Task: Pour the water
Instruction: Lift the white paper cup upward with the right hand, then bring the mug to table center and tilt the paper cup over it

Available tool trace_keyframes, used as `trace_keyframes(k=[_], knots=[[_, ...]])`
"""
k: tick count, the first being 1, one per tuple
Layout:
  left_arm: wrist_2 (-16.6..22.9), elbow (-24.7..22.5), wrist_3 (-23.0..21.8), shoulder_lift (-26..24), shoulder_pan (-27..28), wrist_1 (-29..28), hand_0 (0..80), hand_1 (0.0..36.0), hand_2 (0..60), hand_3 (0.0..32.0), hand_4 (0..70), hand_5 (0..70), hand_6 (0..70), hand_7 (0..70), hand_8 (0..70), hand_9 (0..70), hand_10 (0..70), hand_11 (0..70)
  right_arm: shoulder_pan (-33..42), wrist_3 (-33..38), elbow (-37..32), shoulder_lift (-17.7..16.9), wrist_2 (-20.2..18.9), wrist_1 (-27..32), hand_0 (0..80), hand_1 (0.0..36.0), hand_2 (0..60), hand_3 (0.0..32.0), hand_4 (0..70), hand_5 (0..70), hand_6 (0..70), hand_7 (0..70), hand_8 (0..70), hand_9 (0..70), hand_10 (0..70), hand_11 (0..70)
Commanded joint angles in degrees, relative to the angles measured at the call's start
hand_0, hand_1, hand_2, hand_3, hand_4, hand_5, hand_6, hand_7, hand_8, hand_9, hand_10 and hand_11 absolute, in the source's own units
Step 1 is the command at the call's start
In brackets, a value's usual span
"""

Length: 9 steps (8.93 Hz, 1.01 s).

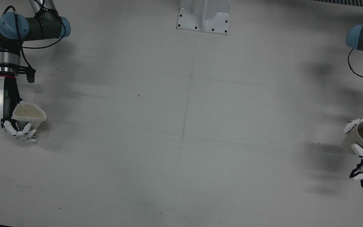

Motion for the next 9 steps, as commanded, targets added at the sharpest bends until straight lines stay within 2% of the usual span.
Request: trace_keyframes(k=[1, 2, 3, 4, 5, 6, 7, 8, 9], knots=[[0.42, -2.65, 0.09, -1.36, 0.27, 1.01, 71.2, 36.0, 60.0, 0.0, 59.8, 70.0, 10.9, 20.7, 1.1, 2.7, 4.5, 9.5, 7.6, 0.13, 10.03, -1.46, -0.53, -1.48, 80.0, 36.0, 59.4, 0.0, 22.4, 70.0, 38.8, 48.2, 33.1, 43.4, 28.8, 45.2], [0.51, -5.1, 0.18, -3.8, 0.53, 4.85, 79.7, 36.0, 60.0, 0.0, 62.2, 70.0, 11.9, 22.0, 1.3, 3.0, 4.5, 9.7, 12.61, 0.22, 19.92, -2.78, -0.8, -8.71, 80.0, 36.0, 58.4, 0.0, 22.5, 70.0, 37.9, 46.7, 31.7, 41.7, 26.8, 42.6], [3.56, -6.09, 0.36, -9.57, 0.97, 9.5, 80.0, 36.0, 60.0, 0.0, 63.7, 70.0, 12.7, 22.9, 1.5, 3.1, 4.4, 9.8, 16.58, 0.75, 29.59, -1.74, -2.89, -20.36, 80.0, 36.0, 58.0, 0.0, 23.1, 70.0, 38.1, 46.8, 31.1, 41.0, 25.8, 41.4], [9.42, -5.4, 0.71, -18.07, 2.45, 16.68, 80.0, 36.0, 60.0, 0.0, 64.1, 70.0, 13.0, 23.2, 1.6, 3.2, 4.5, 10.0, 21.49, 2.06, 34.39, 3.92, -3.43, -30.39, 80.0, 36.0, 59.4, 0.0, 25.4, 70.0, 39.4, 48.0, 31.1, 41.1, 25.5, 40.9], [10.43, -4.44, 1.49, -23.98, 5.51, 20.76, 80.0, 36.0, 60.0, 0.0, 64.4, 70.0, 13.9, 24.2, 1.7, 3.4, 4.5, 10.1, 23.54, 3.2, 37.3, 8.5, -3.35, -36.06, 80.0, 36.0, 60.0, 0.0, 27.6, 70.0, 41.2, 49.3, 31.5, 41.4, 26.6, 42.1], [10.7, -2.6, 1.5, -28.13, 10.77, 23.49, 79.5, 36.0, 60.0, 0.0, 61.4, 70.0, 12.9, 22.0, 1.5, 3.0, 4.9, 10.3, 23.56, 2.95, 38.73, 13.07, -2.91, -38.9, 80.0, 36.0, 60.0, 0.0, 31.0, 70.0, 45.2, 54.3, 33.4, 43.4, 28.3, 44.2], [11.23, 0.9, 1.5, -30.7, 14.3, 23.52, 78.8, 36.0, 60.0, 0.0, 62.1, 70.0, 12.9, 21.1, 1.5, 2.8, 5.1, 10.4, 23.73, -0.36, 39.09, 17.99, -2.91, -41.37, 80.0, 36.0, 60.0, 0.0, 32.1, 70.0, 47.0, 58.2, 34.1, 44.6, 28.0, 44.4], [11.23, 1.72, 1.68, -32.03, 16.07, 23.61, 70.0, 36.0, 60.0, 0.0, 63.7, 70.0, 13.8, 22.1, 1.7, 3.0, 4.9, 9.8, 23.73, -9.18, 40.57, 22.48, -3.0, -42.09, 80.0, 36.0, 60.0, 0.0, 32.1, 70.0, 47.7, 61.6, 34.6, 45.6, 27.5, 44.0], [11.24, 2.16, 1.68, -33.35, 17.66, 24.13, 66.6, 36.0, 60.0, 0.0, 63.2, 70.0, 13.5, 21.9, 1.7, 2.9, 4.9, 9.7, 18.34, -22.32, 43.02, 26.61, -2.74, -42.18, 80.0, 36.0, 60.0, 0.0, 32.7, 70.0, 47.3, 63.8, 33.6, 45.0, 25.3, 41.4]])
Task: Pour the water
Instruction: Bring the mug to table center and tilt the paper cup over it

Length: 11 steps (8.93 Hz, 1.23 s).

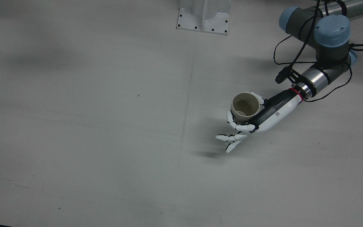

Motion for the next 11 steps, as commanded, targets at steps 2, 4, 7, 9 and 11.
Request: trace_keyframes(k=[2, 4, 7, 9, 11], knots=[[1.02, 5.75, -0.27, -7.22, 4.53, 1.4, 73.4, 36.0, 60.0, 0.0, 64.7, 70.0, 14.4, 22.4, 1.8, 3.0, 5.0, 10.0, -19.26, -36.88, 4.61, 10.94, 7.14, -2.29, 80.0, 36.0, 60.0, 0.0, 38.0, 70.0, 49.8, 68.9, 34.1, 46.7, 25.3, 41.2], [1.29, 5.76, -0.62, -8.02, 4.27, 1.4, 74.2, 36.0, 60.0, 0.0, 65.5, 70.0, 15.3, 23.3, 2.0, 3.2, 5.1, 10.0, -32.46, -56.3, 4.62, 11.9, 12.17, -1.68, 80.0, 36.0, 60.0, 0.0, 33.6, 70.0, 45.8, 62.8, 32.2, 44.2, 26.2, 42.5], [1.64, 5.85, -0.62, -12.58, 4.35, 3.15, 80.0, 36.0, 60.0, 0.0, 67.9, 70.0, 16.3, 24.4, 2.2, 3.4, 5.4, 10.8, -42.79, -67.96, -2.4, 12.0, 21.42, 8.13, 80.0, 36.0, 60.0, 0.0, 29.6, 70.0, 42.0, 55.1, 30.1, 41.3, 27.2, 43.8], [1.55, 5.67, -0.62, -13.99, 4.53, 3.68, 80.0, 36.0, 60.0, 0.0, 67.3, 70.0, 16.2, 24.3, 2.2, 3.4, 5.2, 10.5, -45.18, -74.22, -7.4, 14.1, 25.27, 13.41, 80.0, 36.0, 60.0, 0.0, 31.2, 70.0, 41.2, 53.8, 29.6, 40.9, 25.4, 41.5], [1.55, 6.63, -0.36, -13.66, 4.53, 1.86, 80.0, 36.0, 60.0, 0.0, 66.9, 70.0, 16.1, 24.4, 2.2, 3.4, 5.3, 10.7, -39.44, -69.97, -2.81, 11.23, 24.86, 15.37, 80.0, 36.0, 60.0, 0.0, 28.9, 70.0, 39.6, 51.4, 29.0, 40.2, 25.2, 41.3]])
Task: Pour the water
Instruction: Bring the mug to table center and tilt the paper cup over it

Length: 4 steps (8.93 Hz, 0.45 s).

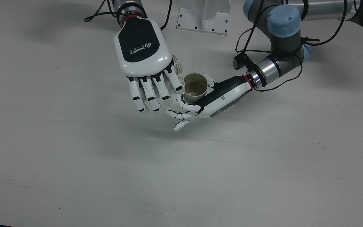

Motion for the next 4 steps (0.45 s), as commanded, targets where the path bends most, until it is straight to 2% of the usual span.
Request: trace_keyframes(k=[1, 2, 3, 4], knots=[[0.06, 2.05, 0.09, 0.32, -0.66, -4.94, 80.0, 36.0, 60.0, 0.0, 66.9, 70.0, 16.2, 24.4, 2.2, 3.4, 5.6, 11.1, 9.72, 14.62, 11.07, -9.83, 0.01, 3.08, 80.0, 36.0, 60.0, 0.0, 27.1, 70.0, 38.8, 49.9, 29.0, 40.2, 26.2, 42.6], [0.23, 1.8, -0.17, 3.02, -0.75, -7.41, 69.2, 36.0, 60.0, 0.0, 68.2, 70.0, 16.0, 23.9, 2.2, 3.3, 6.2, 11.5, 16.29, 22.65, 16.37, -15.04, -2.6, 3.0, 80.0, 36.0, 52.4, 0.0, 24.6, 70.0, 36.6, 45.9, 27.9, 38.9, 28.8, 45.2], [0.06, 1.63, -0.26, 8.71, -0.49, -12.4, 64.4, 35.8, 60.0, 0.0, 69.6, 70.0, 15.3, 23.7, 2.0, 3.3, 6.4, 11.6, 24.97, 31.78, 16.68, -17.0, -11.24, 2.47, 80.0, 36.0, 49.8, 0.0, 24.3, 70.0, 36.4, 45.5, 27.7, 38.6, 28.9, 45.2], [-0.03, 1.71, -0.09, 12.42, -0.66, -14.53, 61.4, 33.8, 60.0, 0.0, 67.0, 70.0, 13.8, 22.2, 1.7, 3.0, 6.2, 11.1, 30.28, 45.88, 15.12, -21.2, -14.99, 2.03, 80.0, 36.0, 51.4, 0.0, 24.8, 70.0, 38.7, 48.6, 28.8, 40.1, 31.5, 48.5]])
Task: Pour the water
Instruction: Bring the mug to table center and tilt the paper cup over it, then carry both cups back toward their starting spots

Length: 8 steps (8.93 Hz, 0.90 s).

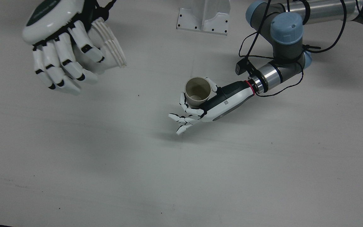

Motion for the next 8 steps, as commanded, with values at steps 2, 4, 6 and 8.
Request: trace_keyframes(k=[2, 4, 6, 8], knots=[[-0.04, 0.01, -0.24, 16.4, -4.94, -13.74, 58.2, 31.4, 60.0, 0.0, 63.5, 70.0, 12.6, 21.5, 1.5, 2.9, 5.8, 10.4, 20.28, 54.13, -2.97, -19.73, -11.85, -0.45, 80.0, 36.0, 55.8, 0.0, 27.2, 70.0, 49.1, 60.9, 33.3, 43.5, 38.6, 57.2], [5.2, 0.09, -1.73, 22.21, -15.64, -17.45, 56.8, 27.8, 59.5, 0.0, 63.0, 70.0, 11.9, 21.1, 1.3, 2.8, 5.1, 9.1, 32.12, 61.55, -8.59, -23.37, -24.19, 2.26, 80.0, 36.0, 54.2, 0.0, 18.1, 70.0, 46.1, 57.4, 34.6, 42.5, 43.2, 63.7], [13.28, 0.88, -1.91, 27.13, -28.91, -21.05, 58.5, 29.6, 60.0, 0.0, 62.5, 70.0, 12.2, 21.0, 1.4, 2.8, 5.1, 9.3, 36.49, 68.98, -29.41, -27.67, -29.17, 22.72, 67.0, 34.7, 54.1, 0.0, 13.5, 56.3, 43.7, 52.2, 37.8, 44.9, 47.1, 69.1], [14.37, 3.68, -2.96, 31.37, -35.02, -27.02, 58.0, 29.0, 60.0, 0.0, 63.6, 70.0, 13.2, 21.7, 1.6, 2.9, 5.4, 9.6, 35.61, 72.55, -58.85, -22.46, -28.39, 43.32, 67.0, 36.0, 60.0, 0.0, 17.3, 69.0, 46.4, 55.2, 38.8, 47.5, 45.6, 66.8]])
